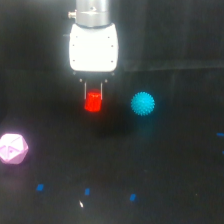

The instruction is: Pick up the red object from the table

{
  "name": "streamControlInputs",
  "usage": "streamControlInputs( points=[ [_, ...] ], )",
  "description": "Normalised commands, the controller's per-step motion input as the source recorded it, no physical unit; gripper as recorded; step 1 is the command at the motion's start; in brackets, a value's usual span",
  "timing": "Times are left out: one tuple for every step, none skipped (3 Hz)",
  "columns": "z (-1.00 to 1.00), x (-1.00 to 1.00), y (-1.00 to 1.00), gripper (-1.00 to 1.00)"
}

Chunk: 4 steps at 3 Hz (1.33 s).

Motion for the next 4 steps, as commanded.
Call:
streamControlInputs(
  points=[
    [-0.59,-0.28,-0.27,-0.93],
    [1.0,0.07,0.98,-1.0],
    [0.77,-0.03,0.78,-0.91],
    [-0.85,0.0,0.05,-1.0]
  ],
)
